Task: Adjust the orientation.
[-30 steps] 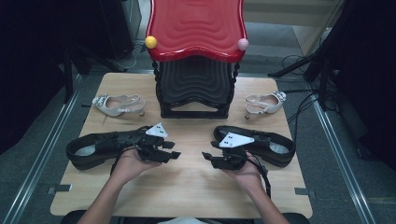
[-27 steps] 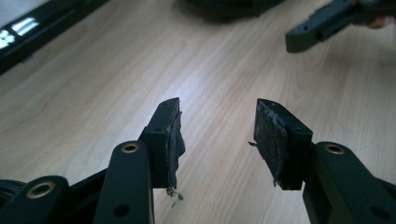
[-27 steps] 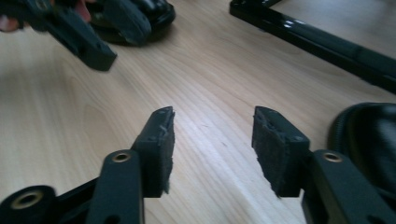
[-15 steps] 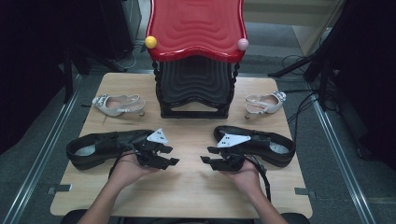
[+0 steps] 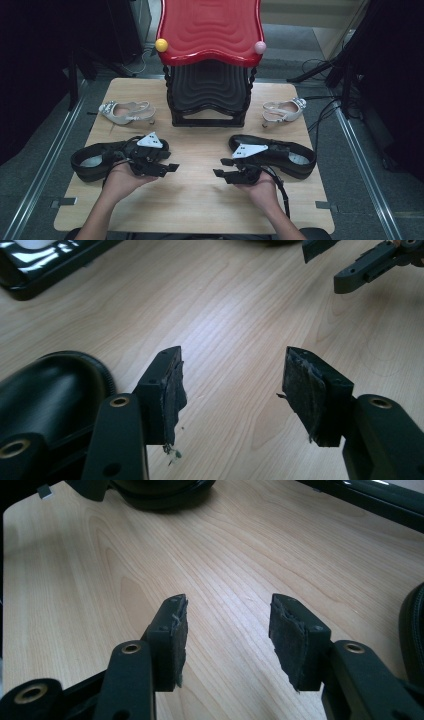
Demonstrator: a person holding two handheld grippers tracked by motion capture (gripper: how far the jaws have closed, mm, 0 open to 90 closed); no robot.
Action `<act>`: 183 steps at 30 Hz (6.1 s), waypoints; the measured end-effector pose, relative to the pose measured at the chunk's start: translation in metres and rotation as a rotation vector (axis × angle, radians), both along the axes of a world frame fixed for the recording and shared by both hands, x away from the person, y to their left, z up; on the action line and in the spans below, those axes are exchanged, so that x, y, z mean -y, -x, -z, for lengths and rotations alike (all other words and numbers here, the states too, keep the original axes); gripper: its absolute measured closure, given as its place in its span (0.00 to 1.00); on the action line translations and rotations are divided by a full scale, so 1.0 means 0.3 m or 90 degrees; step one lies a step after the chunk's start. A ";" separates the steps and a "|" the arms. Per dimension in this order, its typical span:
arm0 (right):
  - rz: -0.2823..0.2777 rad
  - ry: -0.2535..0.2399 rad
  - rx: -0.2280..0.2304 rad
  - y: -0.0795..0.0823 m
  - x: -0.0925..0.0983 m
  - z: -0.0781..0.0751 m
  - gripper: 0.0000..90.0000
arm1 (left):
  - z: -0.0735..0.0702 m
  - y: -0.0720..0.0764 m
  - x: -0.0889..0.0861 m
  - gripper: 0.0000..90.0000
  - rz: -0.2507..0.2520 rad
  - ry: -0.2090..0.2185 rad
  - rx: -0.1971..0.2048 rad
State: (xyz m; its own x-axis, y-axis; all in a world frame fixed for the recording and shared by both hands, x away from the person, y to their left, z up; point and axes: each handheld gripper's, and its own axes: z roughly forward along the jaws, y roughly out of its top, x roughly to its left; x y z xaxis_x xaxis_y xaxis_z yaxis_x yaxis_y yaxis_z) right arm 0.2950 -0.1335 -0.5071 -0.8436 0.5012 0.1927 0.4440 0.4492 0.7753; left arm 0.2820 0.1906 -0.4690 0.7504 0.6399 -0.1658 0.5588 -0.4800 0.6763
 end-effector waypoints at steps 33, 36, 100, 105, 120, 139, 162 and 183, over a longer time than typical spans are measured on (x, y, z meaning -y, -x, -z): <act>-0.055 0.003 -0.023 -0.037 -0.094 0.004 0.54 | -0.114 0.115 -0.380 0.48 -0.242 0.001 0.055; -0.058 -0.004 -0.023 -0.043 -0.102 0.003 0.54 | -0.115 0.127 -0.421 0.48 -0.263 0.006 0.050; -0.040 0.009 -0.016 -0.032 -0.082 0.007 0.52 | -0.009 0.031 -0.055 0.86 -0.154 0.073 -0.043; -0.031 0.006 -0.016 -0.034 -0.071 0.005 0.52 | 0.014 0.024 -0.003 0.86 -0.132 0.068 -0.054; -0.019 0.005 -0.026 -0.034 -0.096 0.023 0.53 | 0.053 0.011 0.062 0.81 -0.112 0.098 -0.062; -0.018 0.009 -0.023 -0.022 -0.114 0.025 0.56 | -0.046 0.036 -0.060 0.60 -0.132 0.060 -0.030; -0.016 0.055 -0.023 -0.028 -0.167 0.055 1.00 | -0.101 0.070 -0.219 0.43 -0.194 0.057 0.023; 0.018 0.054 -0.032 -0.131 -0.170 0.064 1.00 | -0.028 0.077 -0.325 0.46 -0.250 0.060 -0.005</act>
